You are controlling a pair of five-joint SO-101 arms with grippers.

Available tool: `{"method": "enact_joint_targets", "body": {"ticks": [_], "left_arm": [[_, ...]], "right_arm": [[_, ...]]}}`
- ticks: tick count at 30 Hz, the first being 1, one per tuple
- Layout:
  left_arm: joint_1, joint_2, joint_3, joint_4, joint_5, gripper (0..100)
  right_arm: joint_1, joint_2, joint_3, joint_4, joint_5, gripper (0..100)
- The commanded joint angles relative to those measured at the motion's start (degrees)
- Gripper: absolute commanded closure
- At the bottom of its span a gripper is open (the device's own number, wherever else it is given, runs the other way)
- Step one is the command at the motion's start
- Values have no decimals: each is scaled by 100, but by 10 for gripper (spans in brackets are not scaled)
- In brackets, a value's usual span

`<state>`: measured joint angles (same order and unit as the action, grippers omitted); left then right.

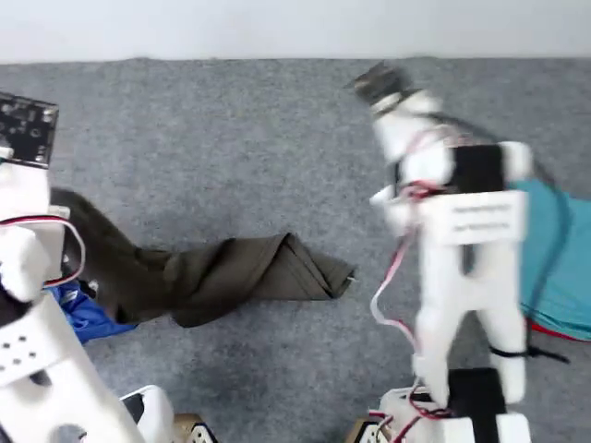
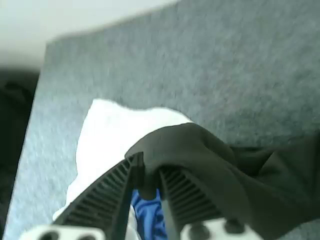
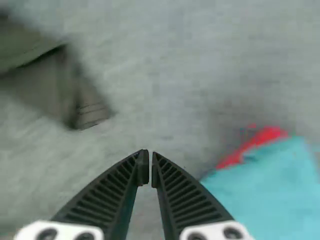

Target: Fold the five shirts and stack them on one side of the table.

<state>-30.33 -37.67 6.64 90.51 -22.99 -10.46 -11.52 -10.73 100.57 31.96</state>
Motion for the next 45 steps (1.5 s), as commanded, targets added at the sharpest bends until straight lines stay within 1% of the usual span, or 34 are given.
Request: {"method": "enact_joint_targets", "body": {"ticks": [1,5,11,13,15,18,23,26,27,28,31,33,34,36,38,42,45], "left_arm": [[-484,9,804,-677,-44,985],[-695,9,1710,-1345,-44,985],[-905,9,2466,-1881,-44,985],[-985,9,2536,-1899,-44,985],[-1046,9,2545,-1873,-44,985],[-1143,-35,2536,-1864,-44,985],[-1240,-44,2510,-1855,-44,985],[-1240,-44,2492,-1829,-35,985],[-1240,-44,2457,-1767,-35,985],[-1240,-44,2387,-1688,-26,985],[-1196,-44,2070,-1380,-26,985],[-1116,-44,1833,-1187,-18,985],[-1020,-44,1727,-1081,-18,985],[-765,-44,1508,-835,-18,985],[-396,-44,1341,-571,-18,985],[633,-44,1288,-132,-18,985],[1257,0,1297,9,-18,985]], "right_arm": [[-1182,-13,747,-66,-44,986],[-2255,338,1459,-655,-70,983],[-3196,1534,1433,-1464,-79,973],[-3433,1956,1248,-1596,-105,928],[-3635,2369,949,-1684,-246,861],[-3820,3002,413,-1754,-308,784],[-3978,4101,-554,-1780,-308,779],[-3952,4681,-1064,-1736,-308,781],[-3934,4831,-1187,-1719,-281,798],[-3846,4971,-1319,-1648,-264,834],[-3582,5244,-1723,-1288,-35,998],[-3284,5288,-1890,-1068,9,971],[-3125,5262,-1960,-1015,18,987],[-2756,5209,-2127,-875,141,985],[-2396,5200,-2242,-716,484,987],[-1692,5191,-2321,-541,1046,987],[-1182,5182,-2321,-567,1415,987]]}}
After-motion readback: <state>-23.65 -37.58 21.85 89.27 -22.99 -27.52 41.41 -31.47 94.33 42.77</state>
